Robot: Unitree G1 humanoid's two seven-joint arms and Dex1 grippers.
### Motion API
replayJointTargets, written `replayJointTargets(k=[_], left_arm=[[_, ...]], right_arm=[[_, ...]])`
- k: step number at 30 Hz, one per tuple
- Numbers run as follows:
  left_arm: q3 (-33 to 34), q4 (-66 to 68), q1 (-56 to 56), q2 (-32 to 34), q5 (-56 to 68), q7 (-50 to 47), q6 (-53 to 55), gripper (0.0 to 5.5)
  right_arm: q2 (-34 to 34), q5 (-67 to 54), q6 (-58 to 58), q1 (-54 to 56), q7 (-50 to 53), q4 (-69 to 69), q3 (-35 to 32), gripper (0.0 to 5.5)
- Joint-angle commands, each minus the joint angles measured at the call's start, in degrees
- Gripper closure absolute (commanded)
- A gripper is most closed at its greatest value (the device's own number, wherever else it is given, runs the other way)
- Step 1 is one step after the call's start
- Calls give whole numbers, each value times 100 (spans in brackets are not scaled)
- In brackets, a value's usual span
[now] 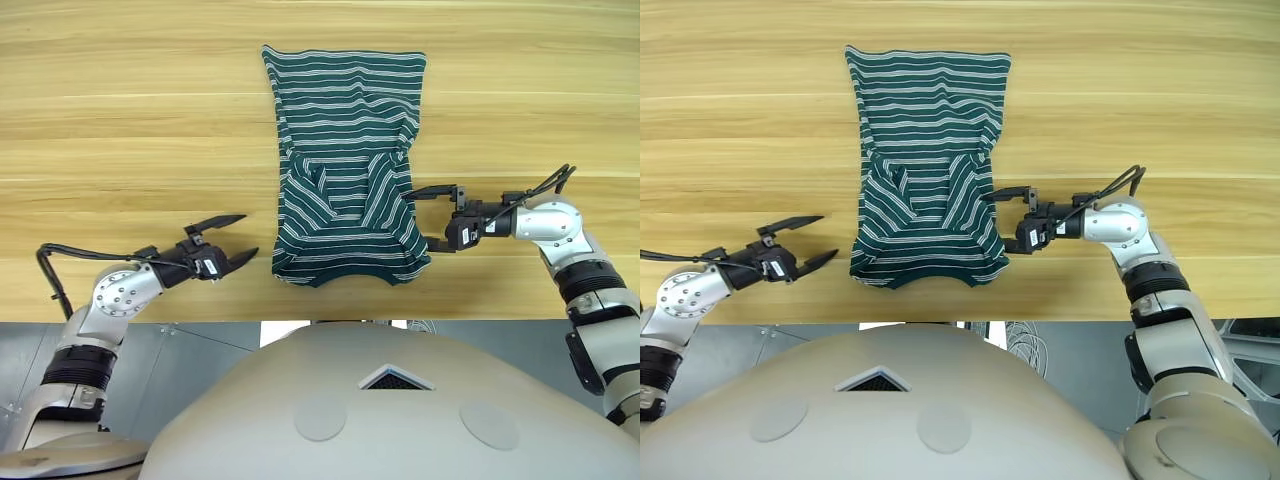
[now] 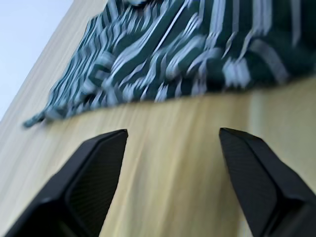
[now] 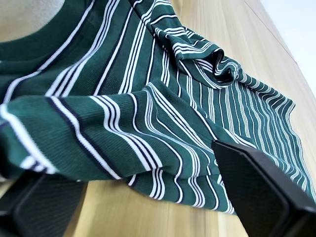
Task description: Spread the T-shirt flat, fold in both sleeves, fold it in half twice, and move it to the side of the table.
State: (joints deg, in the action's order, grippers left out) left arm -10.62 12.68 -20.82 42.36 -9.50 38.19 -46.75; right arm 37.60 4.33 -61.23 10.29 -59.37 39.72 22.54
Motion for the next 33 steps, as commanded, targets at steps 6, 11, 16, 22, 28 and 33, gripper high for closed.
replayJointTargets(k=[6,11,16,22,28,33], left_arm=[[-790,0,551,-215,-507,171,296,215],[-989,319,973,-156,-1014,17,198,215],[-1220,554,1141,-96,-868,160,152,215],[-1523,924,1061,-47,-308,558,174,326],[-1725,863,994,25,130,937,231,434],[-1861,532,848,165,611,1388,323,530]], right_arm=[[22,27,414,-37,-286,100,400,253],[45,-207,601,49,-694,49,586,345],[32,-471,575,116,-1081,57,700,447],[2,-677,534,147,-1336,168,674,536],[-96,-591,468,244,-1217,345,607,537],[-131,-863,404,195,-1376,316,587,537]])
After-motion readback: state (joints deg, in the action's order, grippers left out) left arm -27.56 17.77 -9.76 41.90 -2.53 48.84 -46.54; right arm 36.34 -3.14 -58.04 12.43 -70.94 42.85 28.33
